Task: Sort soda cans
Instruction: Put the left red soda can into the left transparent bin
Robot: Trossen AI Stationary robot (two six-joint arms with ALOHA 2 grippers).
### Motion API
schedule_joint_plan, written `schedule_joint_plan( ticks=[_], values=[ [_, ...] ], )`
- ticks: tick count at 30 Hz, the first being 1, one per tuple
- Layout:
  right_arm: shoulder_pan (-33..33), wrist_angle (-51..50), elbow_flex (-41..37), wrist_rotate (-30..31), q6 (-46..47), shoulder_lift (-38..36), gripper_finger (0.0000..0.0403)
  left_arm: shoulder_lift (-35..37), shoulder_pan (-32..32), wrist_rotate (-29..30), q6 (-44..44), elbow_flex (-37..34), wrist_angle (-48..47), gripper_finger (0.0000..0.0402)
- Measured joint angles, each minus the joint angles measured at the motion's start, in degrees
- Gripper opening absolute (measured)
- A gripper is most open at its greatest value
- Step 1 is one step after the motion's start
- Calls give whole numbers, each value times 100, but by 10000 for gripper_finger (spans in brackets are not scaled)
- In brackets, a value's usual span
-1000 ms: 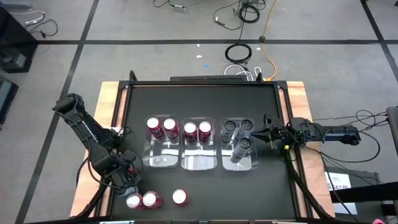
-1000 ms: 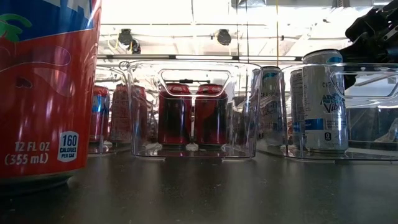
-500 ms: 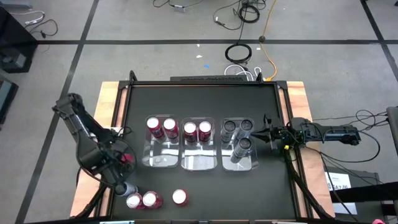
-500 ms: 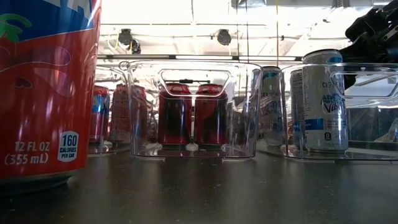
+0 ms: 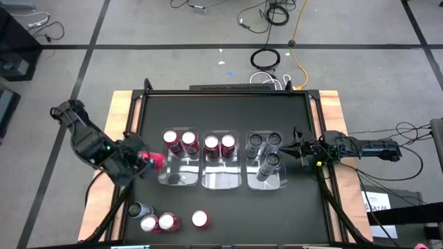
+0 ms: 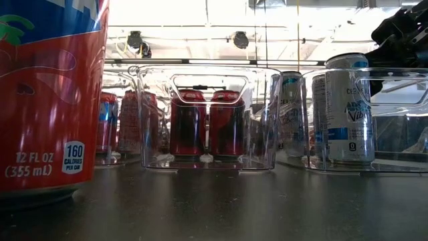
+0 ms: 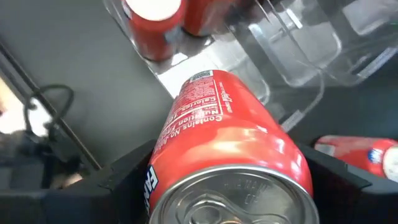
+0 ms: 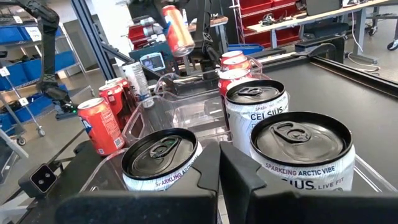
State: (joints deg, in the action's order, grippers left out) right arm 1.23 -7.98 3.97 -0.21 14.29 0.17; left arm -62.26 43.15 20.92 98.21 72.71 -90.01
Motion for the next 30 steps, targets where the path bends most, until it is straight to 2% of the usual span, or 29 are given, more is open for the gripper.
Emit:
schedule_joint_plan(
  ticks=[4, 7, 16, 21, 30],
  values=[
    [0, 1, 0, 0, 0, -1, 4, 39, -576, -81, -726, 0, 31, 315],
    [0, 1, 0, 0, 1, -1, 4, 22, -1125, -292, -1582, 0, 273, 315],
    [0, 1, 0, 0, 1, 1, 4, -298, -2767, -1334, -4331, -219, 1272, 316],
    [0, 1, 0, 0, 1, 0, 4, -498, -3174, -1644, -5209, -562, 1357, 316],
    [0, 1, 0, 2, 1, 1, 4, -783, -3572, -1987, -5987, -1392, 2109, 316]
  ],
)
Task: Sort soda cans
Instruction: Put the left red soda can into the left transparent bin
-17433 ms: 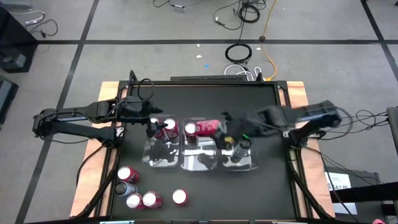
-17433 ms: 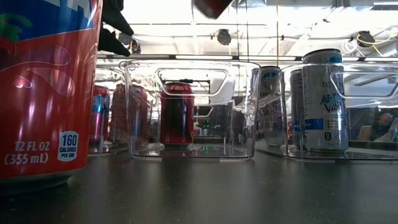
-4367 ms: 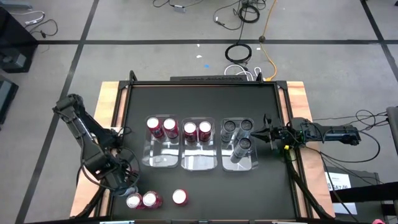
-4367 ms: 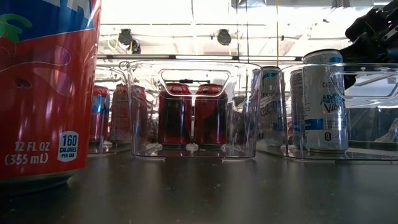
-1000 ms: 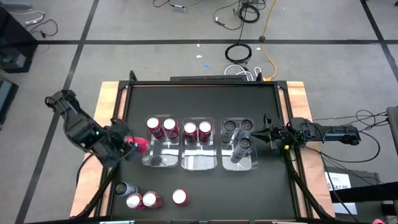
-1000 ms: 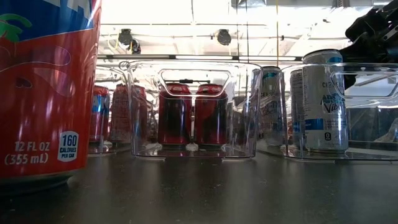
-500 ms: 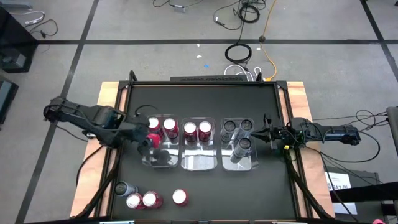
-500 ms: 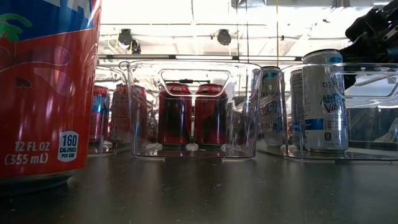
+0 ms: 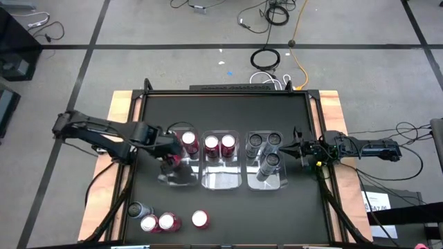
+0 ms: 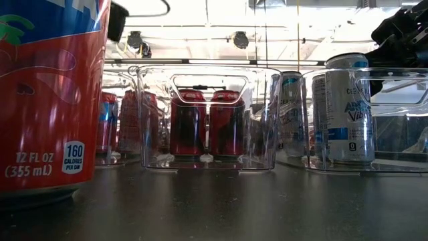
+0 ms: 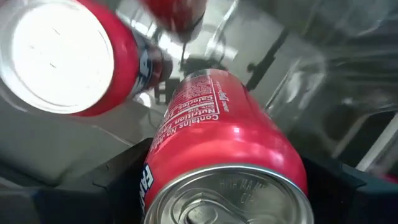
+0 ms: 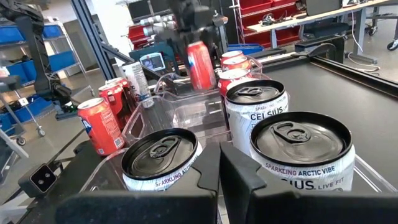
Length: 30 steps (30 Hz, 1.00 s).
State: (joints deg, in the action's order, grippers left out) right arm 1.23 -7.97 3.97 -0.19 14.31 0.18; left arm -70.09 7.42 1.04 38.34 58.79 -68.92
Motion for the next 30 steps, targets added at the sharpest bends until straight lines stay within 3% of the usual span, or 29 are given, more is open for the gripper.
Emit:
schedule_joint_plan(
  ticks=[8, 19, 30],
  values=[
    [-2, 0, 0, 0, -2, 1, 4, -350, -204, -52, -181, -500, 444, 316],
    [0, 0, 0, 0, -1, 1, 4, -626, -258, 212, -324, -525, 612, 352],
    [0, 0, 0, 0, -2, 1, 4, -642, -258, 225, -291, -525, 843, 356]
  ],
)
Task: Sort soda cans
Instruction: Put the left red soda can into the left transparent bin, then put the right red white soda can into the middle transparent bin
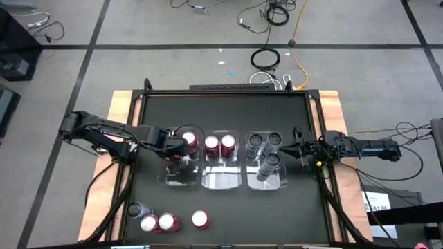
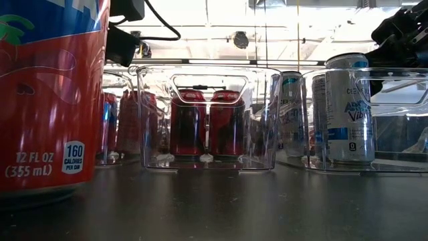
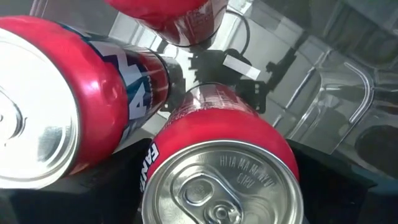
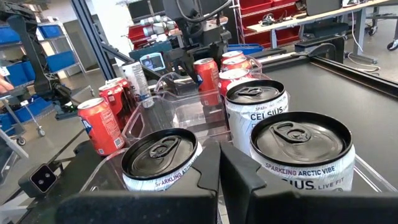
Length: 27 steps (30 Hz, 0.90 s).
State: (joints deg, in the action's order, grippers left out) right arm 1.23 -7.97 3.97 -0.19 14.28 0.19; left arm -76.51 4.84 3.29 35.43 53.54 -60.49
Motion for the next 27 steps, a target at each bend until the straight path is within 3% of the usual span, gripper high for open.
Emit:
schedule_joint_plan(
  ticks=[12, 16, 27],
  values=[
    [-1, -1, 0, 0, 1, 0, 4, -2, 4, -120, 17, 54, -108, 394],
    [0, 0, 0, 0, 1, 0, 4, 7, 4, -370, 99, 318, -285, 385],
    [0, 0, 0, 0, 2, 0, 4, 52, 4, -311, 454, 1559, -888, 384]
  ],
)
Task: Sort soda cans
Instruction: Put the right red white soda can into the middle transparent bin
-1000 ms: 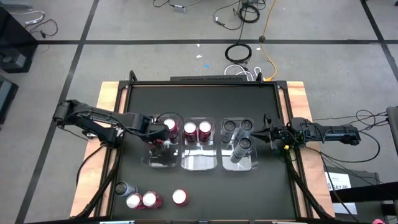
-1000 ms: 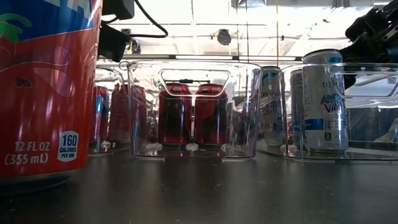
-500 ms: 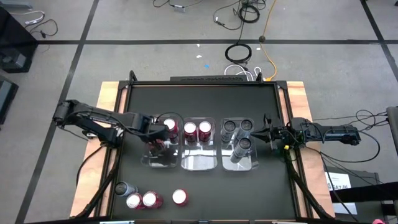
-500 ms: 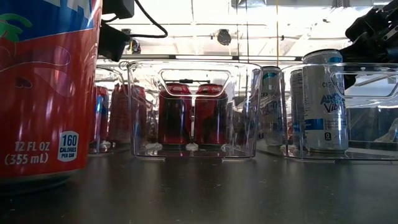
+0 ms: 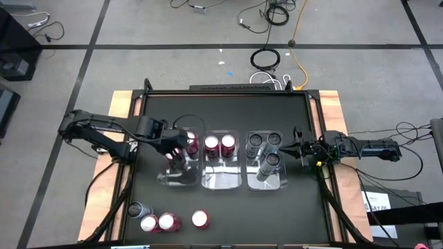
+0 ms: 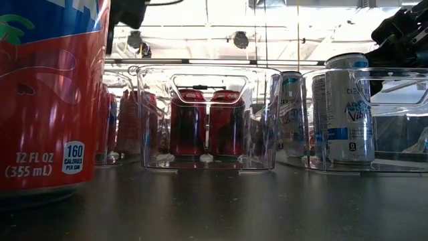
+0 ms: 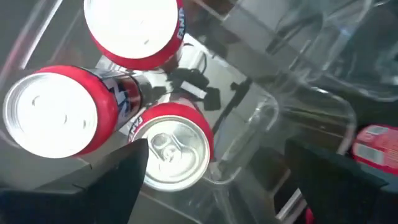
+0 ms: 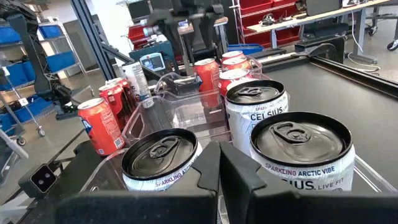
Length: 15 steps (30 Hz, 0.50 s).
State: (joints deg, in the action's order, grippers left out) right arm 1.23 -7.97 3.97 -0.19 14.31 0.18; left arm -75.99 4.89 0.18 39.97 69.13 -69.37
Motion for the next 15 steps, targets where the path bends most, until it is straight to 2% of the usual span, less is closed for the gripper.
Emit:
schedule_joint_plan(
  ticks=[9, 15],
  values=[
    [0, 0, 0, -1, -1, 0, 4, 0, 134, 8, 268, 1042, -849, 384],
    [0, 0, 0, 0, -2, 0, 4, 6, 689, 310, 849, 1733, -1616, 383]
  ],
)
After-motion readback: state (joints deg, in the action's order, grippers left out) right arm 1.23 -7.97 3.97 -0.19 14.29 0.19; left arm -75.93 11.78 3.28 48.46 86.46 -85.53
